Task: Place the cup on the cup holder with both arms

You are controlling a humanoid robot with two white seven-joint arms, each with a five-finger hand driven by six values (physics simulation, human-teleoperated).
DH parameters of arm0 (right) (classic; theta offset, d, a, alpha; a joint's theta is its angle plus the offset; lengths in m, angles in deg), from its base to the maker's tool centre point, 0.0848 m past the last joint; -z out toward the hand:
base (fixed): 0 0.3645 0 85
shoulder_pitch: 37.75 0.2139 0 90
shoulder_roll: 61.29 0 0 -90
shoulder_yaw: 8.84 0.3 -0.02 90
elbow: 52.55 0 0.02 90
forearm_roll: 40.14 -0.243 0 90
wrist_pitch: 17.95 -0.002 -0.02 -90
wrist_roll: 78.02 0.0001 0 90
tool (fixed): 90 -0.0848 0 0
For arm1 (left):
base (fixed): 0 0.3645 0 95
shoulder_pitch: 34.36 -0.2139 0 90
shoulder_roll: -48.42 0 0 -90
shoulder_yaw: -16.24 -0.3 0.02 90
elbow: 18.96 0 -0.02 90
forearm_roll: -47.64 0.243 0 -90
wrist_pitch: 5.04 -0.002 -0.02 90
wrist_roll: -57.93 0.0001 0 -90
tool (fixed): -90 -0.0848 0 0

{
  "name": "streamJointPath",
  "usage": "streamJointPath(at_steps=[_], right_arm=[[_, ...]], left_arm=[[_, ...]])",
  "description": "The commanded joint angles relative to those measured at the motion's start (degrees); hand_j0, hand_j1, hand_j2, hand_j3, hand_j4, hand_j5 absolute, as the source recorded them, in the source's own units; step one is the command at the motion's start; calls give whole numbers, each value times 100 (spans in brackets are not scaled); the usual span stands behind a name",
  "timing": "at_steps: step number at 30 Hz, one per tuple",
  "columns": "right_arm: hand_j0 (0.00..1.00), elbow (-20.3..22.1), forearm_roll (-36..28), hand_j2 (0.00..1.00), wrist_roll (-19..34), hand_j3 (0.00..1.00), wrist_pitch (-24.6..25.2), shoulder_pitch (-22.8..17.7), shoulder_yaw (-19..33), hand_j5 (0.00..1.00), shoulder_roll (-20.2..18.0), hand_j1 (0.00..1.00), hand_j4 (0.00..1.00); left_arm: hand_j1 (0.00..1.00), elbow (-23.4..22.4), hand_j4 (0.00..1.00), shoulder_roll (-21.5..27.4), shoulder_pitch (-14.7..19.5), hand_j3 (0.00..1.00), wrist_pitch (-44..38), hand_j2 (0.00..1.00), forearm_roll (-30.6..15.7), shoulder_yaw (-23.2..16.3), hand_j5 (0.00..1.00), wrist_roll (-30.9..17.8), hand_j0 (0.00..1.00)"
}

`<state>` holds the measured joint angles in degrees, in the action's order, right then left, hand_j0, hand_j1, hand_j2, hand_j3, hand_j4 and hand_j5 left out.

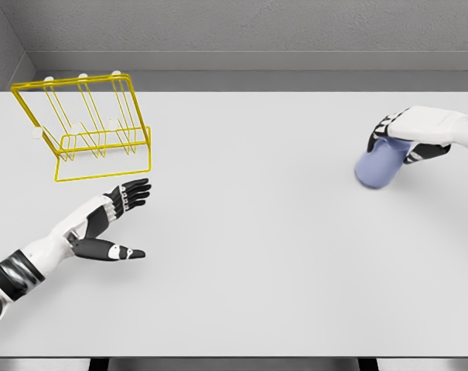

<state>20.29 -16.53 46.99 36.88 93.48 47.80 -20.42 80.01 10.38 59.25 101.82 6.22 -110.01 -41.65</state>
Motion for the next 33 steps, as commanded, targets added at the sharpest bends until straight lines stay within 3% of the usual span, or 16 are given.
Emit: streamJointPath(at_steps=[1, 4, 11, 16, 21, 27, 33], right_arm=[[52, 178, -41, 52, -2, 52, 17, 0, 22, 52, -114, 52, 52], [52, 283, -41, 52, -2, 52, 17, 0, 22, 52, -185, 52, 52], [50, 1373, -15, 50, -2, 50, 17, 0, 22, 50, -536, 50, 50], [50, 1909, -15, 50, -2, 50, 17, -9, 22, 50, -554, 50, 50], [50, 2718, -15, 50, -2, 50, 17, -26, 5, 50, -598, 50, 50], [50, 2832, 55, 50, -2, 50, 17, -53, -65, 50, -360, 50, 50], [49, 2832, 143, 49, -2, 49, 17, -62, -74, 49, 299, 49, 49]], left_arm=[[100, -1, 100, -2, 0, 100, -104, 100, -7, -6, 100, 0, 100], [100, -1, 100, -11, 9, 100, -113, 100, -7, -6, 100, 0, 100], [100, -1, 100, -64, 44, 100, -122, 100, -7, -6, 100, 0, 100], [100, -1, 100, -64, 53, 100, -131, 100, 2, -6, 100, 0, 100], [100, -53, 100, -72, 53, 100, -131, 100, 2, -6, 100, 0, 100], [100, -45, 100, -151, 114, 100, -131, 100, 11, -14, 100, -9, 100], [100, -44, 100, -301, 299, 100, -368, 100, 64, -129, 100, -9, 100]])
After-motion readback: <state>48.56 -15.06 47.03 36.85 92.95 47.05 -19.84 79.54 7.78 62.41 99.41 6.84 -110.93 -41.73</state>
